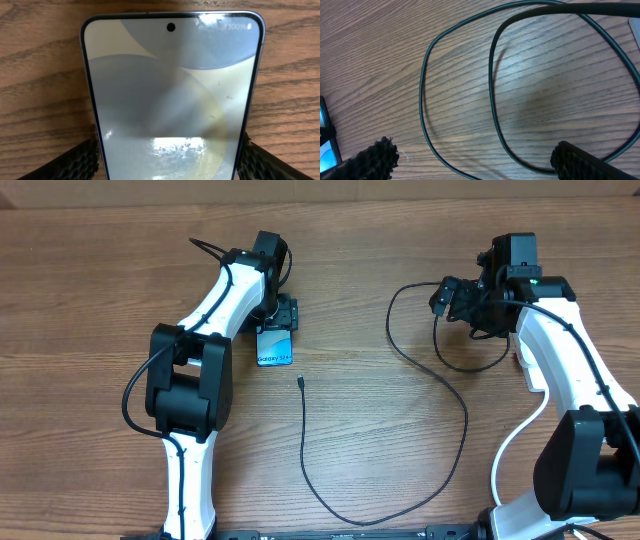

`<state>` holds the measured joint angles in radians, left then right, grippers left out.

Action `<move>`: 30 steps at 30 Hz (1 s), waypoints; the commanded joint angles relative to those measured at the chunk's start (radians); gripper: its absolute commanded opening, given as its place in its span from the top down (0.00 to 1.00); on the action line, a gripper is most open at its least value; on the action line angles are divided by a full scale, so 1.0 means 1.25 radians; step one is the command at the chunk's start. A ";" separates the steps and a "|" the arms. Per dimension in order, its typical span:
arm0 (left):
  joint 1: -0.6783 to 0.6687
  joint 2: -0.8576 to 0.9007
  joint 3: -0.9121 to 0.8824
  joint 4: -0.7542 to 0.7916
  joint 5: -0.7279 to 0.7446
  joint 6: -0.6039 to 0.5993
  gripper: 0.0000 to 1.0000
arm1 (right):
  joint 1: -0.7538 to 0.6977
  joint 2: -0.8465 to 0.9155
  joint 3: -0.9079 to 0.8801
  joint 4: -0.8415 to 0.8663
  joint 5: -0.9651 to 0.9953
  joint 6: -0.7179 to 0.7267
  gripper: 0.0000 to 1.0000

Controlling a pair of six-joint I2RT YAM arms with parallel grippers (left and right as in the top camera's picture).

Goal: Plug charger to phone and switch on socket

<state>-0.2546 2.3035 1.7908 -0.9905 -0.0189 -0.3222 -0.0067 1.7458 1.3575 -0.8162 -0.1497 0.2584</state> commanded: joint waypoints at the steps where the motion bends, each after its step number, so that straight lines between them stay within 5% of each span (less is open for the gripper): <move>1: 0.007 0.095 -0.070 -0.018 -0.026 -0.027 0.20 | -0.003 -0.003 0.003 0.001 0.006 0.003 0.00; 11: 0.007 0.094 -0.063 -0.020 -0.026 -0.023 0.32 | -0.003 -0.003 0.003 0.002 0.006 0.003 0.00; 30: 0.010 -0.004 -0.010 -0.092 -0.004 -0.024 0.30 | -0.003 -0.003 0.003 0.002 0.006 0.003 0.00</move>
<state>-0.2501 2.3039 1.8183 -1.0725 -0.0105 -0.3573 -0.0071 1.7458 1.3579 -0.8162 -0.1493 0.2584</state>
